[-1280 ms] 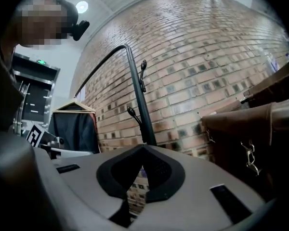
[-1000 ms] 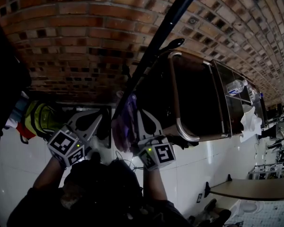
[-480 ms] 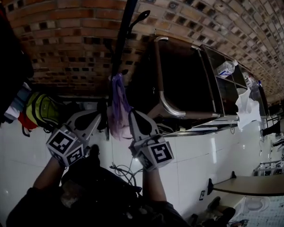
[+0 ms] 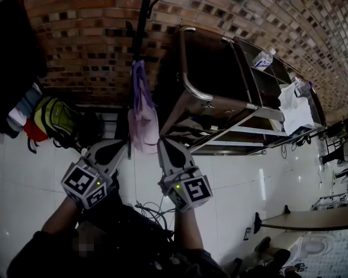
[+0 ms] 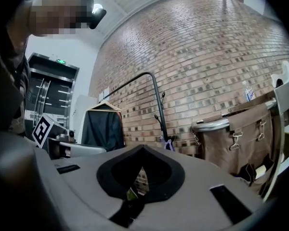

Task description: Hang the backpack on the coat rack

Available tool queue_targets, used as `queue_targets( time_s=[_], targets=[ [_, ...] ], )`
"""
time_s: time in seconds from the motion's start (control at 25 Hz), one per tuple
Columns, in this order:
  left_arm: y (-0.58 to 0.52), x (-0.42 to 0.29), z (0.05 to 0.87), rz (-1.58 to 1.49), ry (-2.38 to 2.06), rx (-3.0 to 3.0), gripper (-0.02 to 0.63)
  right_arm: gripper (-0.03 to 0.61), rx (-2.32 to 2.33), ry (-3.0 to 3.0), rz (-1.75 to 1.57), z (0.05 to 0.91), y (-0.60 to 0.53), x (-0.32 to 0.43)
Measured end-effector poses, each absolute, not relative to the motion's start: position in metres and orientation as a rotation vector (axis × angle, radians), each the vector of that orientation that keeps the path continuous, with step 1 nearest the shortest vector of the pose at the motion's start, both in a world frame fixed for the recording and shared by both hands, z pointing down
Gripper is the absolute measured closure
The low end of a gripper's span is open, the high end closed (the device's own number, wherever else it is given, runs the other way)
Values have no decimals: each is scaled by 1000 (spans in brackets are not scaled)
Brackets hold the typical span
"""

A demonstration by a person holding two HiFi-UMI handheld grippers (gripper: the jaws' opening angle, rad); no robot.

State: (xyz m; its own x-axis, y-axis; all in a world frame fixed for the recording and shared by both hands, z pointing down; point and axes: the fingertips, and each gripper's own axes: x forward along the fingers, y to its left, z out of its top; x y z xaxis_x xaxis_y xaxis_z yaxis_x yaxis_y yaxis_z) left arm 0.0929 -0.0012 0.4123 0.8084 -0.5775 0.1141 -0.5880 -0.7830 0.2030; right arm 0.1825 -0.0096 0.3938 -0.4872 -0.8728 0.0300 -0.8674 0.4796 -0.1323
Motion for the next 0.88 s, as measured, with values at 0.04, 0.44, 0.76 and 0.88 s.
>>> queue_targets(
  time_s=[0.04, 0.44, 0.76, 0.88],
  targets=[
    [13, 92, 414, 69, -907, 2763, 572, 580, -1572, 2670, -199, 394, 4, 183],
    [104, 71, 403, 62, -1002, 2758, 572, 580, -1577, 2689, -188, 399, 93, 183],
    [127, 55, 386, 53, -1036, 2774, 572, 580, -1576, 2681, -178, 391, 116, 167],
    [139, 40, 390, 71, -1032, 2764, 572, 580, -1574, 2664, -216, 394, 124, 153]
  ],
)
